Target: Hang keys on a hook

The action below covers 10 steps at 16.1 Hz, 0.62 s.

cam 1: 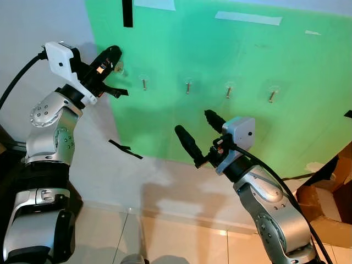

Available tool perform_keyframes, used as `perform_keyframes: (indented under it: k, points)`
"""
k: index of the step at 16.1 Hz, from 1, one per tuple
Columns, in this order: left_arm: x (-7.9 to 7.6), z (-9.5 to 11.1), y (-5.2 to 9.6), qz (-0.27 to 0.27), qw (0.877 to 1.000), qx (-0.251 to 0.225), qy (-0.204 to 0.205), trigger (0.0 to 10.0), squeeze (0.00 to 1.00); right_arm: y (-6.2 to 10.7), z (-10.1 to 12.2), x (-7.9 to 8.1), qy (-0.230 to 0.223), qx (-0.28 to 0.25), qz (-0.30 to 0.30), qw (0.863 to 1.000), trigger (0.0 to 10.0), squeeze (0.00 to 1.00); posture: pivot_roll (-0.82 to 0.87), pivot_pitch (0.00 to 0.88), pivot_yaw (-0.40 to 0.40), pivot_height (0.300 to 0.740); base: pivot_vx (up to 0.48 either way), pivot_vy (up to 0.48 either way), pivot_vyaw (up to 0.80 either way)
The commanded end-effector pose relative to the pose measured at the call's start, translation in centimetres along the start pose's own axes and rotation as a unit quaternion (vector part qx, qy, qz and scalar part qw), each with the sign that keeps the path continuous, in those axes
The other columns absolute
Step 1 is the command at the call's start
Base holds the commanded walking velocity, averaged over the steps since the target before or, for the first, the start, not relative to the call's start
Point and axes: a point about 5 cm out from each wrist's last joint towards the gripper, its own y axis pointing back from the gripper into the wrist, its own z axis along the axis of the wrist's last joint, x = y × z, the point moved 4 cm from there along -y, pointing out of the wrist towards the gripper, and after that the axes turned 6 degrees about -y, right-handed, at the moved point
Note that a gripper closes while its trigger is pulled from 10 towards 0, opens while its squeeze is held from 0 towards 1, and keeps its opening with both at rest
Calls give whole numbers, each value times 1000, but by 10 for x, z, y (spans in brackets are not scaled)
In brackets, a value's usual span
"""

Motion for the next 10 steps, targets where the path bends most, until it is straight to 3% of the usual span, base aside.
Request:
perform_keyframes:
  k: [1,7,9,10]
  points:
    - [-5,4,-2,-18,1000,0,-10,10000,0,0,1,3,4,2,5,1000,10000,0,29,0,-17,740,0,0,0]
    - [-27,-18,4,-63,997,47,-5,10000,0,-1,1,2,5,3,4,1000,10000,0,25,0,-18,740,0,0,0]
    - [-42,-13,-6,-81,996,32,17,10000,0,-1,3,-1,7,0,-4,1000,10000,0,23,0,-21,740,0,0,0]
    - [-58,-5,-14,-111,993,12,45,10000,0,-2,4,-6,8,-6,-20,1000,10000,0,23,0,-23,740,0,0,0]
